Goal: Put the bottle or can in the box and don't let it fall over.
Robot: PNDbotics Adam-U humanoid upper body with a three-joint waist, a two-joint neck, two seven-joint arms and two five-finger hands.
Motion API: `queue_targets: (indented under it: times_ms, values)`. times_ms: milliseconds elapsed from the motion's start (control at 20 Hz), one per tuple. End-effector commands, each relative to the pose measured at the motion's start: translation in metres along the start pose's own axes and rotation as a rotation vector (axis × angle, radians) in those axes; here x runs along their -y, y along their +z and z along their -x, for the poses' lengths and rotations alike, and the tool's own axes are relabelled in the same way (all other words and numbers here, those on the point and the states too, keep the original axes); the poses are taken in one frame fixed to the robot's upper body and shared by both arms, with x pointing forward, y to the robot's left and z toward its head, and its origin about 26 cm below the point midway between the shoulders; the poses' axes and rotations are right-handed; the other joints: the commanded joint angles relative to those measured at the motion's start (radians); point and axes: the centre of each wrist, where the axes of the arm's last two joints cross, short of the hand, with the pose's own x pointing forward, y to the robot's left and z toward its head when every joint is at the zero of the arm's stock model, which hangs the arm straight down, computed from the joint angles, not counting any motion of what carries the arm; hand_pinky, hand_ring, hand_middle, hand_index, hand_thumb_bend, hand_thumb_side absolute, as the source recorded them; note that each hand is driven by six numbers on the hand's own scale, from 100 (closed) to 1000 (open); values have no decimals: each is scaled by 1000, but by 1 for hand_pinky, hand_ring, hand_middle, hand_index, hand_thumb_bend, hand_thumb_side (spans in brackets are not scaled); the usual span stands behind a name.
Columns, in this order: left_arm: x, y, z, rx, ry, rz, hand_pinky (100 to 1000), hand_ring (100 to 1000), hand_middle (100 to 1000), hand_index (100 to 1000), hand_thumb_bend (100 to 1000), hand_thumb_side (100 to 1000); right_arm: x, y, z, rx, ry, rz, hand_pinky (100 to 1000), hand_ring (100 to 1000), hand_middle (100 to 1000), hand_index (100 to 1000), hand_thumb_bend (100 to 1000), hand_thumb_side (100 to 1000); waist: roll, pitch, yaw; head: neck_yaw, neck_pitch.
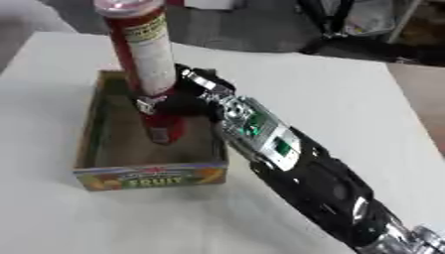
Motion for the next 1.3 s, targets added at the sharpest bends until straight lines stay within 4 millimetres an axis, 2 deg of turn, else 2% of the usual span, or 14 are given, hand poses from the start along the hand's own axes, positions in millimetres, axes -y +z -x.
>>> queue_targets:
  times_ms: [50, 300, 600, 800, 850, 900, 1000, 1050, 1200, 1300]
  values:
    - [-3, -5, -6, 28, 2, -12, 862, 900, 734, 781, 100, 668, 13, 4, -12, 55, 36, 22, 1000, 1000, 998, 1000, 195, 474, 6, -25, 0, 9, 2]
    - [-3, -5, -5, 27, -3, -11, 863, 901, 735, 781, 100, 669, 17, 7, -17, 87, 43, 14, 1000, 1000, 1000, 1000, 190, 530, 6, -23, 1, 10, 7]
    - [-5, -5, -4, 30, -17, -13, 866, 902, 735, 782, 100, 669, 21, 16, -27, 128, 18, 36, 1000, 1000, 995, 1000, 162, 491, 6, -22, -15, 9, 33]
    - [-10, -6, -1, 34, -38, -13, 867, 901, 735, 783, 100, 667, 38, 45, -51, 245, -41, 113, 1000, 1000, 983, 1000, 100, 402, 11, -31, -44, 22, 57]
    - [-11, -5, 0, 35, -43, -13, 867, 901, 735, 783, 100, 667, 43, 52, -55, 273, -73, 136, 1000, 1000, 978, 1000, 100, 392, 12, -34, -51, 27, 63]
    - [-12, -5, 1, 36, -53, -13, 867, 901, 734, 783, 100, 666, 55, 60, -56, 315, -106, 179, 1000, 1000, 970, 1000, 100, 423, 15, -39, -66, 39, 71]
    - [-17, -6, 4, 37, -74, -15, 867, 901, 734, 783, 100, 665, 77, 75, -51, 393, -170, 258, 1000, 1000, 947, 1000, 100, 521, 21, -47, -100, 64, 82]
    - [-18, -6, 5, 36, -82, -16, 867, 901, 734, 783, 100, 665, 85, 81, -48, 423, -195, 284, 1000, 1000, 936, 1000, 100, 542, 23, -50, -113, 74, 86]
    - [-21, -6, 7, 39, -96, -16, 865, 900, 734, 783, 100, 664, 107, 103, -28, 486, -224, 354, 1000, 969, 902, 1000, 100, 549, 33, -51, -159, 117, 97]
    - [-21, -6, 7, 41, -101, -15, 868, 902, 736, 783, 100, 662, 114, 116, -10, 518, -236, 403, 1000, 955, 884, 1000, 100, 557, 42, -45, -181, 143, 99]
